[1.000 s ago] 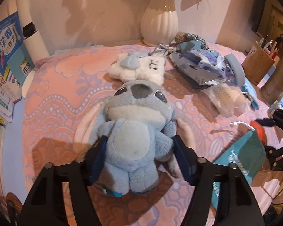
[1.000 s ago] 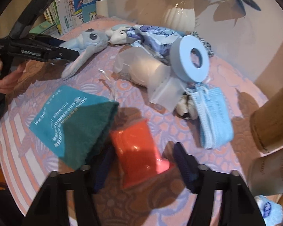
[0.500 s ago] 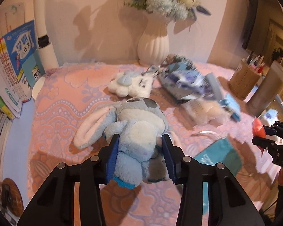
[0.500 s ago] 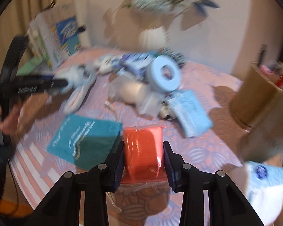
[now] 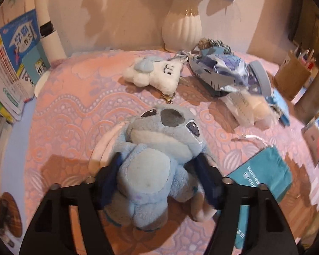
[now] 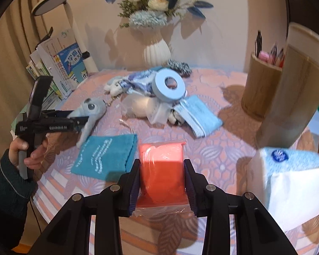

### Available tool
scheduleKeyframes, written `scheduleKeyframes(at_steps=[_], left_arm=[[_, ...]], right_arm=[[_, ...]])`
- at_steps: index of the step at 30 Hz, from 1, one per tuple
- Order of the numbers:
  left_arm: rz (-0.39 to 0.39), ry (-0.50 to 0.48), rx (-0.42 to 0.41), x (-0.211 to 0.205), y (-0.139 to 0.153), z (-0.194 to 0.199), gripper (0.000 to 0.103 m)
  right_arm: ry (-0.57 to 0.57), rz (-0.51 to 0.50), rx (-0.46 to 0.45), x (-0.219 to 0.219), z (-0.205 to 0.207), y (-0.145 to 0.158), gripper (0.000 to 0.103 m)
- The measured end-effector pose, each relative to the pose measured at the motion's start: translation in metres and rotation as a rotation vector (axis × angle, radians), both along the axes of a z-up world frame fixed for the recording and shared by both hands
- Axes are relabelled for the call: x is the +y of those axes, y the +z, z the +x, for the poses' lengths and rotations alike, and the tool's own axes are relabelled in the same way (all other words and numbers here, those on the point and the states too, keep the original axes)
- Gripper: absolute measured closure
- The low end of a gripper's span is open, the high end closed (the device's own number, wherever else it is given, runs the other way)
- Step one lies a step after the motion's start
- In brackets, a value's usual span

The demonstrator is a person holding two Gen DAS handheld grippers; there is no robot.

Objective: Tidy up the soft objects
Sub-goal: 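Carry the plush and packet to the woven tray and release both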

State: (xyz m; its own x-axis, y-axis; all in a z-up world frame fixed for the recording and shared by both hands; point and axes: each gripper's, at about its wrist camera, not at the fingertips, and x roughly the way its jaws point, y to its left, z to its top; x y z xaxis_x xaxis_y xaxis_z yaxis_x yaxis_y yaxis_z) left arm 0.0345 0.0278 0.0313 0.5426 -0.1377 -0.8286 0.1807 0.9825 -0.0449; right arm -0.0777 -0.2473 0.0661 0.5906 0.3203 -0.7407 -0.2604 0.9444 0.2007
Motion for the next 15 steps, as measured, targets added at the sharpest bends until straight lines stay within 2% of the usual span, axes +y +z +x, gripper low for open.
scheduleKeyframes(at_steps=[1, 2, 4, 6, 8, 11, 15], left_arm=[[-0.007, -0.004, -0.004, 0.001, 0.002, -0.002, 0.059], [-0.021, -0.006, -0.007, 0.003, 0.004, -0.006, 0.061], [-0.054, 0.002, -0.031, 0.003, 0.013, -0.016, 0.063], [-0.113, 0.003, -0.061, 0.003, 0.029, -0.028, 0.064], [-0.137, -0.006, -0.106, -0.003, 0.048, -0.039, 0.064], [-0.189, -0.045, -0.176, -0.021, 0.081, -0.06, 0.068], [-0.223, -0.138, -0.258, -0.065, 0.118, -0.086, 0.073]], right_arm=[[-0.006, 0.003, 0.007, 0.0, 0.001, -0.002, 0.066], [-0.015, 0.006, 0.005, 0.0, 0.001, -0.003, 0.066], [-0.03, 0.018, -0.012, -0.001, -0.002, 0.002, 0.066], [-0.044, 0.029, -0.039, -0.003, -0.006, 0.012, 0.066], [-0.06, 0.029, -0.068, -0.007, -0.013, 0.024, 0.066], [-0.093, 0.017, -0.129, -0.016, -0.028, 0.048, 0.066], [-0.155, 0.019, -0.191, -0.038, -0.05, 0.075, 0.066]])
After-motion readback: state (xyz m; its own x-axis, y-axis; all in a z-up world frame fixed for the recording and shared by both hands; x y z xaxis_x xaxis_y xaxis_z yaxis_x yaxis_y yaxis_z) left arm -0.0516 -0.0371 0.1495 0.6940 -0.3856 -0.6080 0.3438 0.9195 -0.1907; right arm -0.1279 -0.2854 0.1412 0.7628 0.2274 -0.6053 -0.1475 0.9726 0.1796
